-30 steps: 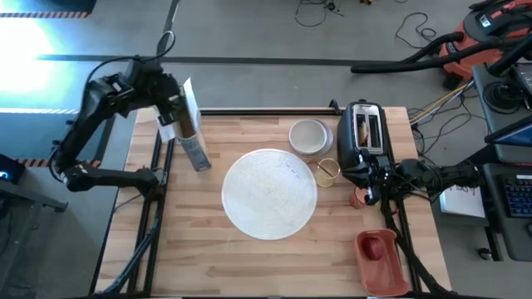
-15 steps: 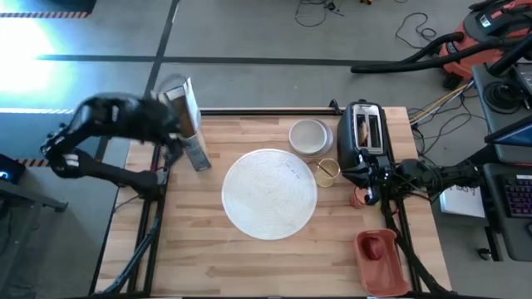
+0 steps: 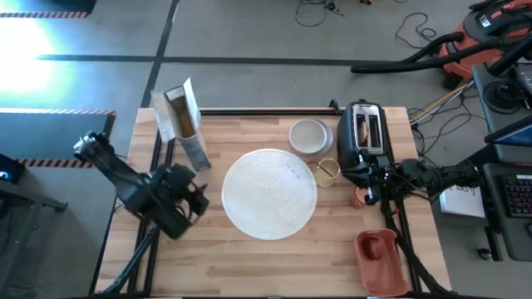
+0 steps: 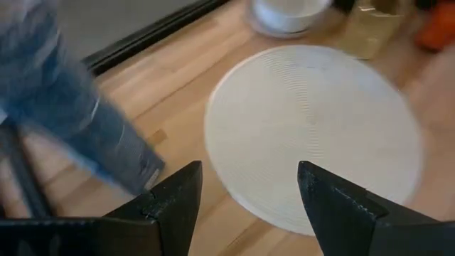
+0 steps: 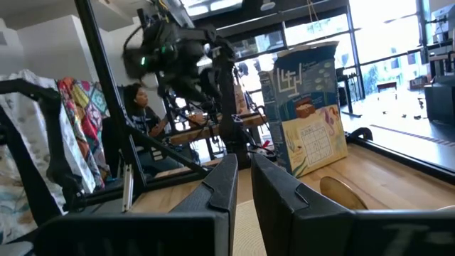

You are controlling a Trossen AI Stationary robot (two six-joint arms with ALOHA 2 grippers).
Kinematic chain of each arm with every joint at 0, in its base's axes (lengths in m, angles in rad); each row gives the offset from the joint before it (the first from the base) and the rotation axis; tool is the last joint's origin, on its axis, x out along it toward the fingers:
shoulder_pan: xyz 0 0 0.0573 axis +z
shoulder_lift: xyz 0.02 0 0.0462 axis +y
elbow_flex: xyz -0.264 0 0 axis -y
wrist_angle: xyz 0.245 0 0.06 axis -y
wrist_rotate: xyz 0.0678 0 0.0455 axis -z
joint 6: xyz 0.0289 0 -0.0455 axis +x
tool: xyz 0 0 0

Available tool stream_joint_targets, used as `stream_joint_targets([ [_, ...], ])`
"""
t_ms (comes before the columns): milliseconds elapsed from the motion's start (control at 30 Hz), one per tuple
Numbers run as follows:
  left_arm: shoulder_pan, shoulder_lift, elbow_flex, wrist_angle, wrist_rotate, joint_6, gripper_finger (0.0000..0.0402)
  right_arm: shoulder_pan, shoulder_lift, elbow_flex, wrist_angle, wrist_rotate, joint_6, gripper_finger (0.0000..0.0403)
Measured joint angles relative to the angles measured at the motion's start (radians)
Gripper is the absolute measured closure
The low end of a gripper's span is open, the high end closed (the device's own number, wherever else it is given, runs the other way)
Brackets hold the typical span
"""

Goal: Arrange a breakfast setting
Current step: Move the cereal to the top left of the table

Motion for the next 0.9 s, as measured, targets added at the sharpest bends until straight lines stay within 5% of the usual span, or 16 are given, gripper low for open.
stream_joint_targets([
  [133,0.002,0.107,-0.037,0.005,0.088,-0.132,0.0181,0.000,0.000,0.000,0.000,0.000,0.000,0.0369],
  [600,0.046,0.262,-0.168,0.005,0.099,-0.605,0.0097,0.000,0.000,0.000,0.000,0.000,0.000,0.0369],
  [900,0.098,0.301,-0.259,0.005,0.102,-0.742,0.0045,0.000,0.000,0.000,0.000,0.000,0.000,0.0369],
])
